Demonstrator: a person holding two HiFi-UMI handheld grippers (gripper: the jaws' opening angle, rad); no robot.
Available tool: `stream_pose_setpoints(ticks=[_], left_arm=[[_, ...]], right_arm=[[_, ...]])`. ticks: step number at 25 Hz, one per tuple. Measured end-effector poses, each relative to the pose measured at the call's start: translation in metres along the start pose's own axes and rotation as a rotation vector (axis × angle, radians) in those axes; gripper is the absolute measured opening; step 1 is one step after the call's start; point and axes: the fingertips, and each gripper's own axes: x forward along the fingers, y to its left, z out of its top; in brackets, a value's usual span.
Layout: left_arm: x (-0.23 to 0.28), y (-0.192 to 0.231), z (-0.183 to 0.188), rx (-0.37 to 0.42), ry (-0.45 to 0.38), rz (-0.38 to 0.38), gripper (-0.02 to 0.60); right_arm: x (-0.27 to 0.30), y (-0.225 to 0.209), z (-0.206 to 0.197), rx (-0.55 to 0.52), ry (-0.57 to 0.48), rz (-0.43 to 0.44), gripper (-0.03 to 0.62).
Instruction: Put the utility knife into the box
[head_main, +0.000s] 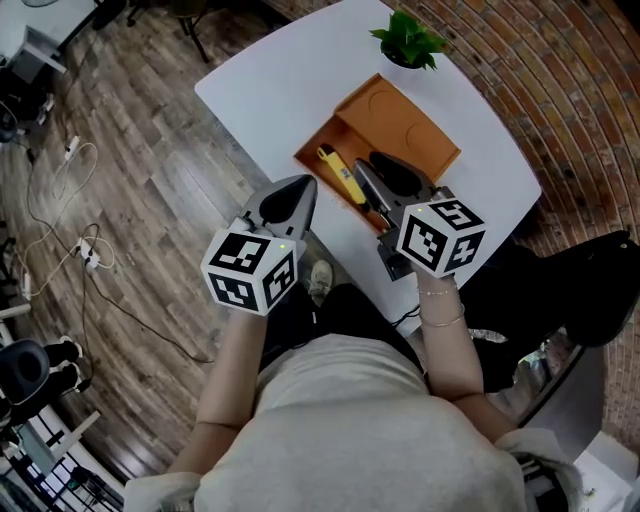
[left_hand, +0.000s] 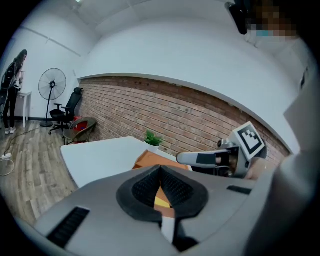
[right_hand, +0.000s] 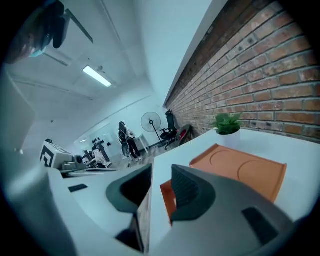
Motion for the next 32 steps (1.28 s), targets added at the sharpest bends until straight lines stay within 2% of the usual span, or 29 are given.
stream_pose_setpoints(ticks=[3, 10, 12, 18, 22, 27, 32], left_arm=[[-0.005, -0.011, 0.013, 0.022, -0.038, -0.017, 0.006], [-0.014, -0.033, 0.034, 0.068, -0.111, -0.045, 0.006], [-0.015, -0.037, 0.036, 0.079, -0.117, -0.054, 0.006], [-0.011, -0.049, 0.034, 0.111, -0.101, -0.065, 0.006], [-0.011, -0.052, 0.031, 0.120, -0.092, -0.057, 0.006], [-0.007, -0.054, 0.023, 0.171, -0.030, -0.031, 0.006], [-0.004, -0.060, 0.024, 0.172, -0.028, -0.053, 0.006]], right_arm=[[-0.018, 0.012, 0.017, -0.025, -0.070, 0.007, 0.106], [-0.048, 0.035, 0.039, -0.087, -0.190, 0.034, 0.003], [-0.052, 0.039, 0.042, -0.108, -0.218, 0.040, 0.000], [-0.060, 0.052, 0.041, -0.172, -0.260, 0.069, 0.000], [-0.067, 0.056, 0.041, -0.167, -0.286, 0.067, -0.002], [-0.076, 0.052, 0.038, -0.162, -0.276, 0.009, -0.002], [-0.080, 0.045, 0.030, -0.158, -0.273, -0.032, 0.000]])
